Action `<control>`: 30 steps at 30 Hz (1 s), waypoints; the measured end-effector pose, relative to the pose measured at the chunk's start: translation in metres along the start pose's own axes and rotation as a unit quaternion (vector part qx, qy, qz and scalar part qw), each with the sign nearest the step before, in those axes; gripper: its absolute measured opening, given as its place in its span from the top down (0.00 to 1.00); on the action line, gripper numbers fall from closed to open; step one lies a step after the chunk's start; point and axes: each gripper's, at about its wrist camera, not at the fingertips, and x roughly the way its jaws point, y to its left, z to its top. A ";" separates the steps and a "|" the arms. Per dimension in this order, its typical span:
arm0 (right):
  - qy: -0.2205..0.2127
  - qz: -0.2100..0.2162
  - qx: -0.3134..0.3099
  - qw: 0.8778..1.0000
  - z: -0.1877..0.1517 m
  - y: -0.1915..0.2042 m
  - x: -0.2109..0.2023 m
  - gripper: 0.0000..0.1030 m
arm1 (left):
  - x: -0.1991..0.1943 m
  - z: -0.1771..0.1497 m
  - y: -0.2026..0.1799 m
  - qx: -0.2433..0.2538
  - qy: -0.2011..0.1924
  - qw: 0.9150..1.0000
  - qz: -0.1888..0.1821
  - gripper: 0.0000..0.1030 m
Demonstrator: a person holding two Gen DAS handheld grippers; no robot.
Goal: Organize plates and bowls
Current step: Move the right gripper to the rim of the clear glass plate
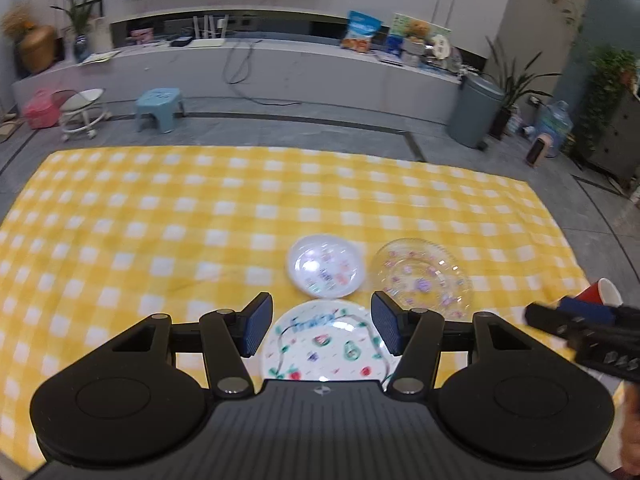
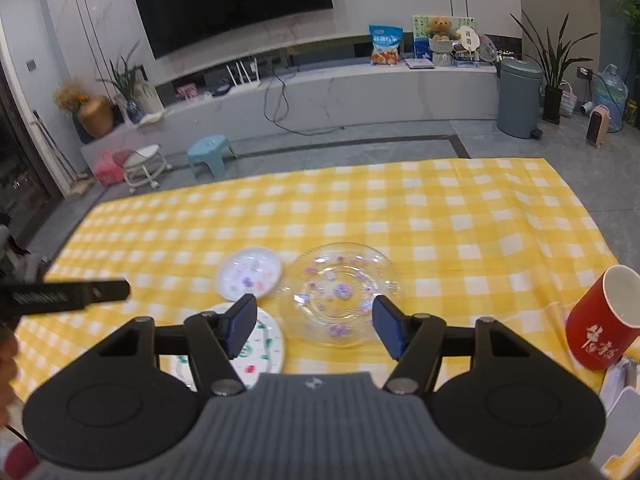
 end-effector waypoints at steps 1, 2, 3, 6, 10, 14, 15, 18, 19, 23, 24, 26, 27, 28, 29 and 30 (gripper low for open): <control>0.005 0.000 0.007 1.000 0.000 -0.004 0.005 0.38 | 0.004 0.002 0.000 -0.004 0.002 1.000 -0.003 0.35; 0.011 0.002 0.016 1.000 0.001 -0.008 0.011 0.38 | 0.009 0.004 0.000 -0.009 0.005 1.000 -0.005 0.35; 0.019 0.007 0.026 0.999 0.001 -0.011 0.017 0.38 | 0.014 0.005 0.002 -0.015 0.013 1.000 -0.009 0.35; 0.043 0.019 0.041 0.998 0.004 -0.018 0.036 0.38 | 0.037 0.009 0.000 -0.012 0.067 0.998 -0.011 0.35; 0.041 0.006 0.022 0.999 0.009 -0.018 0.046 0.38 | 0.055 0.004 0.005 -0.005 0.076 0.997 -0.009 0.37; 0.048 0.075 0.029 0.996 -0.006 -0.018 0.060 0.39 | 0.070 -0.011 0.025 0.003 0.108 0.994 -0.020 0.37; 0.060 0.097 0.031 0.993 -0.013 -0.017 0.066 0.40 | 0.074 -0.014 0.030 0.010 0.117 0.993 -0.020 0.37; 0.095 0.147 0.040 0.984 -0.028 -0.014 0.085 0.46 | 0.081 -0.018 0.046 -0.015 0.127 0.992 -0.011 0.40; 0.099 0.159 0.045 0.981 -0.033 -0.012 0.090 0.46 | 0.082 -0.018 0.050 -0.024 0.128 0.991 -0.014 0.40; 0.124 0.192 0.051 0.972 -0.046 -0.007 0.107 0.46 | 0.091 -0.019 0.062 -0.032 0.140 0.989 -0.038 0.40; 0.128 0.187 0.054 0.973 -0.048 -0.007 0.108 0.46 | 0.094 -0.020 0.064 -0.039 0.143 0.988 -0.040 0.40; 0.124 0.176 0.061 0.975 -0.047 -0.012 0.109 0.46 | 0.096 -0.020 0.064 -0.046 0.142 0.988 -0.042 0.40; 0.118 0.171 0.067 0.976 -0.046 -0.016 0.107 0.46 | 0.096 -0.020 0.062 -0.045 0.139 0.988 -0.045 0.40; 0.110 0.167 0.076 0.977 -0.045 -0.022 0.104 0.46 | 0.095 -0.019 0.061 -0.045 0.134 0.989 -0.050 0.40; 0.100 0.160 0.085 0.978 -0.042 -0.027 0.101 0.46 | 0.095 -0.018 0.059 -0.046 0.130 0.989 -0.056 0.40; 0.090 0.151 0.094 0.980 -0.039 -0.032 0.099 0.46 | 0.094 -0.018 0.057 -0.047 0.126 0.989 -0.062 0.40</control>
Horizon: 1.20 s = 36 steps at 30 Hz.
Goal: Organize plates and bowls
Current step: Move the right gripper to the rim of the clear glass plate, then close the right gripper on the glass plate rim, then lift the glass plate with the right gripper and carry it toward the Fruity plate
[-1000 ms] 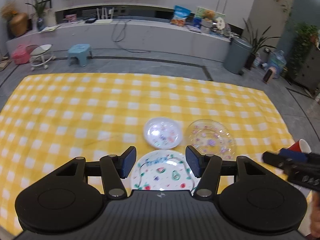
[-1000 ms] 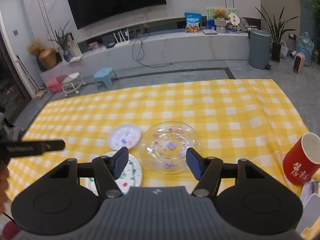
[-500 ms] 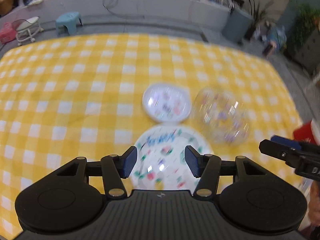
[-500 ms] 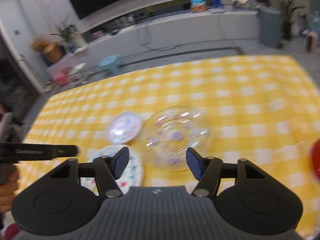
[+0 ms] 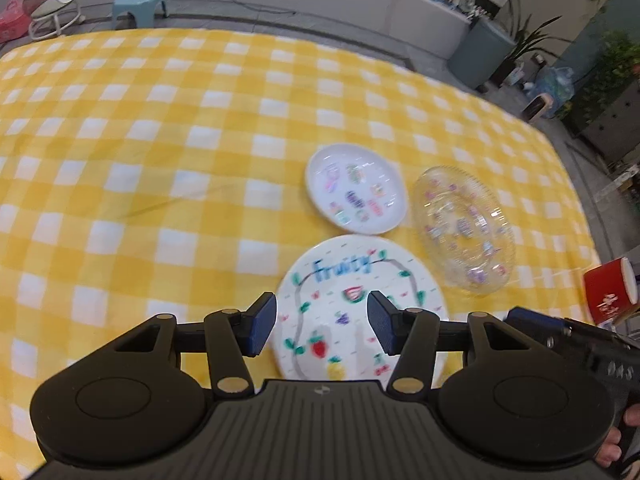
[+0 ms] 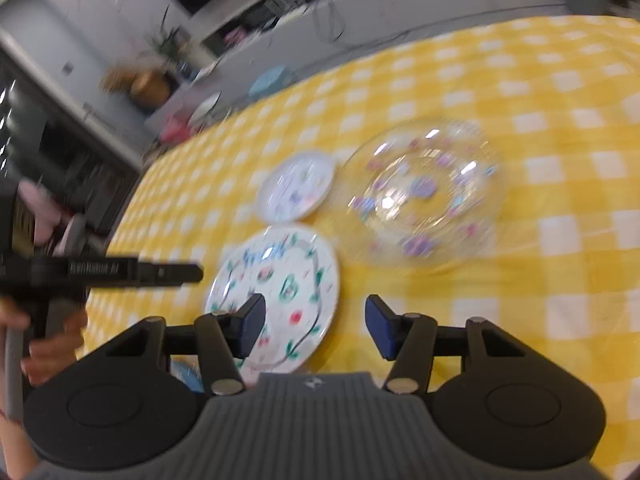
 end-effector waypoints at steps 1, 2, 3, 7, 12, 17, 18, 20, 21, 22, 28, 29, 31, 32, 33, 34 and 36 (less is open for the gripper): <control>-0.012 -0.011 0.008 1.000 0.001 -0.004 -0.004 0.46 | 0.000 0.000 -0.002 -0.002 -0.004 1.000 -0.007 0.40; -0.023 -0.023 0.017 0.999 0.003 -0.007 -0.007 0.46 | 0.000 0.000 -0.004 -0.004 -0.006 1.000 -0.012 0.40; -0.033 -0.034 0.028 0.998 0.003 -0.013 -0.008 0.47 | 0.001 0.000 -0.005 -0.005 -0.006 1.000 -0.017 0.40; -0.036 -0.043 0.112 0.992 0.005 -0.047 -0.004 0.54 | 0.003 0.000 -0.012 -0.008 -0.018 1.000 -0.012 0.40; -0.036 -0.031 0.162 0.986 0.005 -0.069 0.010 0.66 | -0.004 -0.001 -0.030 0.013 -0.045 0.999 -0.029 0.40; -0.051 -0.032 0.188 0.980 0.000 -0.076 0.020 0.84 | -0.006 -0.004 -0.046 0.037 -0.056 0.998 -0.014 0.40; -0.056 -0.036 0.186 0.980 -0.001 -0.076 0.022 0.87 | -0.006 -0.005 -0.049 0.043 -0.057 0.997 -0.011 0.40; -0.065 -0.031 0.189 0.979 -0.003 -0.078 0.022 0.88 | -0.006 -0.006 -0.054 0.053 -0.057 0.997 -0.013 0.40; -0.063 -0.029 0.190 0.979 -0.003 -0.079 0.021 0.89 | -0.006 -0.006 -0.056 0.055 -0.057 0.997 -0.016 0.40; -0.060 -0.029 0.188 0.980 -0.002 -0.080 0.022 0.89 | -0.007 -0.007 -0.057 0.057 -0.058 0.997 -0.018 0.40; -0.040 -0.042 0.199 0.978 -0.005 -0.081 0.012 0.90 | -0.014 -0.006 -0.062 0.059 -0.065 0.996 -0.034 0.40; -0.037 -0.049 0.197 0.979 -0.007 -0.080 0.010 0.90 | -0.017 -0.005 -0.065 0.060 -0.067 0.995 -0.037 0.40; -0.028 -0.064 0.191 0.979 -0.008 -0.078 0.005 0.91 | -0.024 -0.006 -0.071 0.066 -0.076 0.994 -0.042 0.40; -0.023 -0.070 0.189 0.979 -0.010 -0.077 0.002 0.91 | -0.028 -0.007 -0.074 0.070 -0.080 0.993 -0.045 0.40; -0.017 -0.077 0.188 0.979 -0.011 -0.077 -0.001 0.91 | -0.031 -0.009 -0.077 0.073 -0.081 0.993 -0.048 0.40; -0.010 -0.083 0.187 0.979 -0.012 -0.076 -0.004 0.91 | -0.033 -0.010 -0.081 0.077 -0.079 0.993 -0.050 0.40; 0.000 -0.099 0.180 0.979 -0.014 -0.074 -0.010 0.91 | -0.033 -0.010 -0.089 0.080 -0.069 0.993 -0.052 0.40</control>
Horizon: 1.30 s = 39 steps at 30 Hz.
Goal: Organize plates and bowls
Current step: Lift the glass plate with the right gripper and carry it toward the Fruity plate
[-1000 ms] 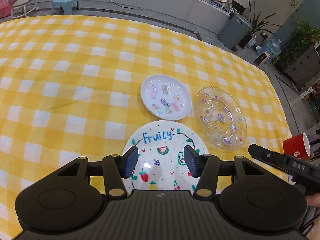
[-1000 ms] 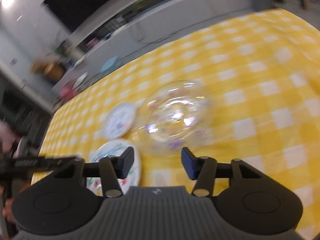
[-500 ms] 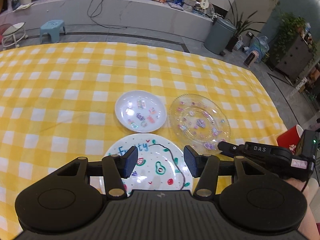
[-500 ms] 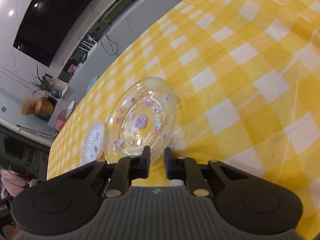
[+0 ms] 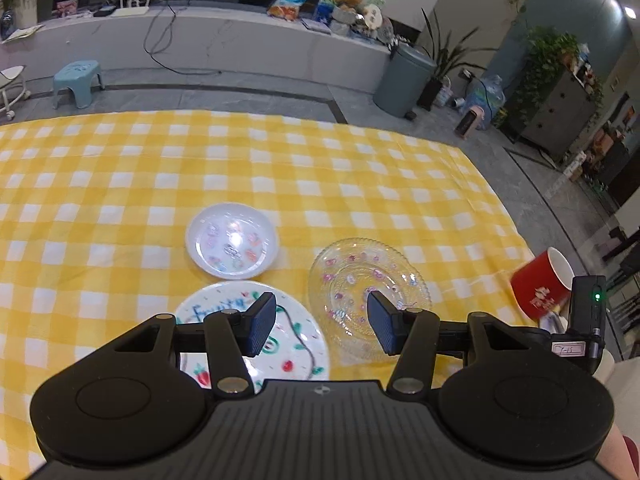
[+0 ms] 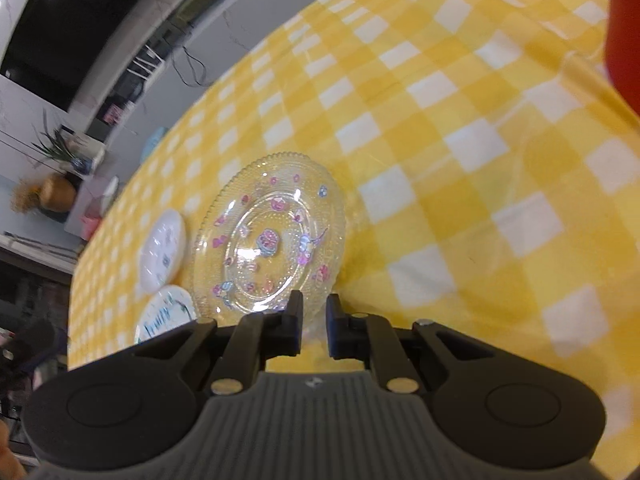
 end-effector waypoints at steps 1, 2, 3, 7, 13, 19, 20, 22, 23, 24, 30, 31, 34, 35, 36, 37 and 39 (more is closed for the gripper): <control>0.000 -0.008 -0.008 1.000 -0.001 0.001 -0.003 0.91 | 0.002 0.000 -0.003 0.001 0.005 1.000 -0.003 0.40; 0.000 -0.013 -0.017 1.000 -0.001 0.002 -0.004 0.91 | 0.005 0.001 -0.006 0.004 0.012 1.000 -0.004 0.40; 0.003 -0.016 -0.032 0.999 -0.001 0.003 -0.004 0.87 | 0.009 0.002 -0.010 0.012 0.020 1.000 -0.005 0.40; 0.032 -0.022 -0.110 0.993 0.010 0.009 -0.004 0.70 | 0.034 0.018 -0.016 0.062 0.072 0.995 0.005 0.40; -0.001 0.018 -0.085 0.996 0.025 -0.019 0.000 0.73 | 0.095 0.033 -0.010 0.069 0.141 0.987 -0.012 0.44; -0.011 0.074 -0.053 0.996 0.035 -0.033 0.012 0.78 | 0.128 0.024 0.009 0.038 0.158 0.986 -0.041 0.52; -0.012 0.077 -0.048 0.996 0.036 -0.035 0.013 0.78 | 0.129 0.024 0.013 0.027 0.152 0.987 -0.045 0.52; -0.009 0.079 -0.038 0.996 0.036 -0.034 0.013 0.79 | 0.127 0.027 0.019 0.009 0.142 0.988 -0.061 0.52; -0.009 0.080 -0.036 0.996 0.036 -0.035 0.012 0.79 | 0.128 0.028 0.020 -0.001 0.141 0.988 -0.065 0.52; -0.010 0.080 -0.035 0.996 0.035 -0.036 0.012 0.79 | 0.130 0.029 0.022 -0.009 0.139 0.988 -0.060 0.52; -0.013 0.083 -0.031 0.996 0.034 -0.034 0.013 0.79 | 0.139 0.028 0.022 -0.012 0.134 0.990 -0.052 0.59; -0.013 0.084 -0.029 0.996 0.033 -0.037 0.011 0.79 | 0.143 0.028 0.022 -0.017 0.142 0.988 -0.053 0.62; -0.013 0.085 -0.018 0.996 0.033 -0.042 0.010 0.86 | 0.148 0.026 0.023 -0.047 0.147 0.987 -0.044 0.81; -0.013 0.085 -0.009 0.996 0.033 -0.045 0.010 0.89 | 0.148 0.027 0.023 -0.051 0.151 0.986 -0.041 0.83; -0.012 0.084 0.001 0.996 0.034 -0.048 0.011 0.96 | 0.148 0.026 0.023 -0.049 0.150 0.987 -0.036 0.86; -0.010 0.090 0.014 0.996 0.034 -0.053 0.011 0.96 | 0.148 0.026 0.023 -0.048 0.147 0.987 -0.034 0.87; -0.009 0.101 0.043 0.994 0.034 -0.059 0.012 0.96 | 0.146 0.025 0.022 -0.045 0.145 0.988 -0.030 0.87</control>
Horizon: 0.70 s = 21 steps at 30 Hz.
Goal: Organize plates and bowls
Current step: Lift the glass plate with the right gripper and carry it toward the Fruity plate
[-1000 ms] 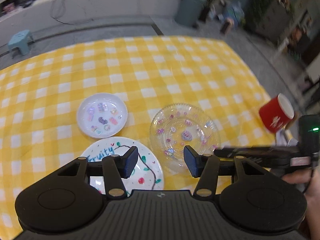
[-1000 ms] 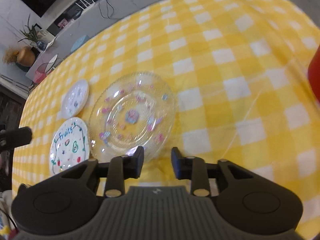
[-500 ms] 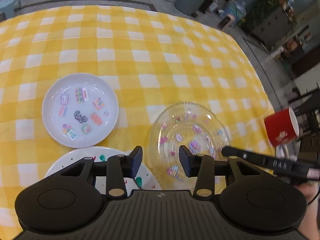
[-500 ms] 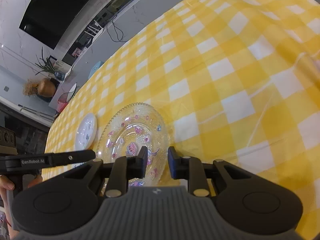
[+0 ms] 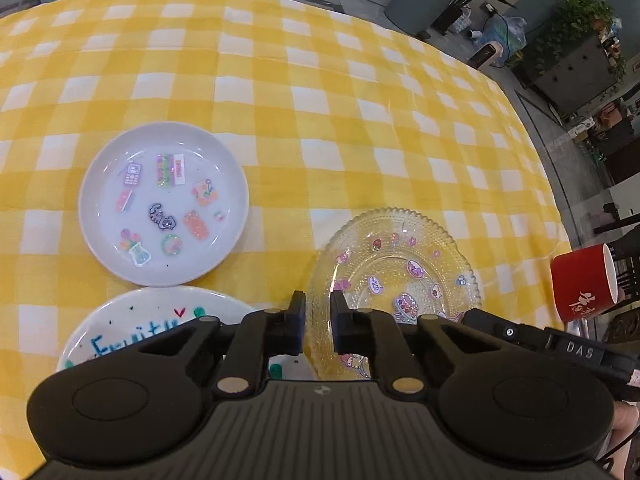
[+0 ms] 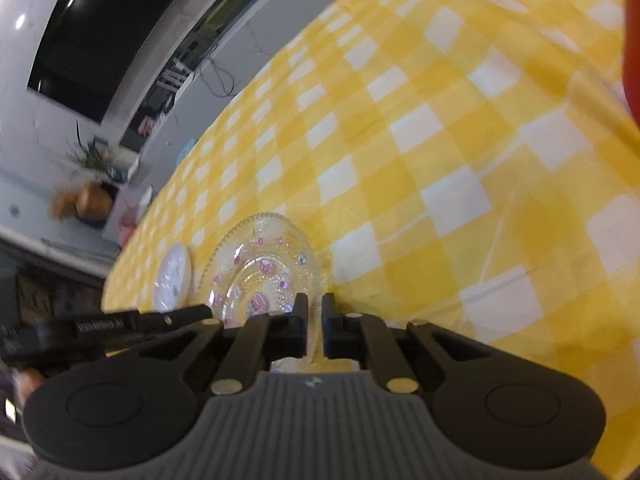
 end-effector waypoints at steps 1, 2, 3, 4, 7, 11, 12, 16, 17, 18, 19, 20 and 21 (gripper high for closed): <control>-0.002 0.000 0.007 1.000 0.000 0.000 -0.001 0.96 | -0.001 -0.001 -0.002 0.007 -0.003 1.000 0.005 0.87; -0.004 -0.003 0.006 1.000 -0.001 0.002 -0.002 0.96 | -0.002 -0.002 -0.005 0.014 -0.005 1.000 0.010 0.87; -0.007 -0.008 -0.001 1.000 -0.002 0.005 -0.003 0.96 | -0.003 -0.002 -0.008 0.015 -0.008 1.000 0.013 0.87; -0.010 -0.010 -0.006 1.000 -0.002 0.008 -0.006 0.96 | -0.005 -0.002 -0.009 0.015 -0.010 1.000 0.013 0.87; -0.022 0.001 0.016 1.000 -0.001 0.009 -0.014 0.97 | -0.013 -0.001 -0.012 0.014 -0.019 1.000 0.006 0.87; -0.031 -0.003 0.012 0.999 -0.002 0.018 -0.026 0.97 | -0.023 -0.001 -0.018 0.020 -0.020 1.000 0.006 0.87; -0.030 -0.003 0.015 0.999 -0.002 0.019 -0.028 0.97 | -0.026 -0.001 -0.020 0.020 -0.021 1.000 0.007 0.87; -0.022 -0.013 0.015 1.000 -0.007 0.025 -0.037 0.96 | -0.033 -0.006 -0.029 0.041 -0.017 0.999 0.000 0.87; -0.021 -0.016 0.012 1.000 -0.009 0.026 -0.041 0.96 | -0.034 -0.007 -0.030 0.047 -0.012 0.999 -0.002 0.87; -0.018 -0.019 0.011 1.000 -0.011 0.026 -0.044 0.96 | -0.036 -0.009 -0.031 0.050 -0.007 0.999 -0.006 0.87; -0.010 -0.025 0.012 1.000 -0.013 0.026 -0.047 0.96 | -0.037 -0.011 -0.032 0.053 -0.004 0.998 -0.012 0.87; -0.004 -0.033 0.014 0.999 -0.016 0.027 -0.050 0.96 | -0.039 -0.012 -0.033 0.056 -0.001 0.998 -0.019 0.87; -0.001 -0.040 0.016 0.999 -0.020 0.027 -0.054 0.95 | -0.040 -0.014 -0.034 0.059 0.004 0.998 -0.023 0.87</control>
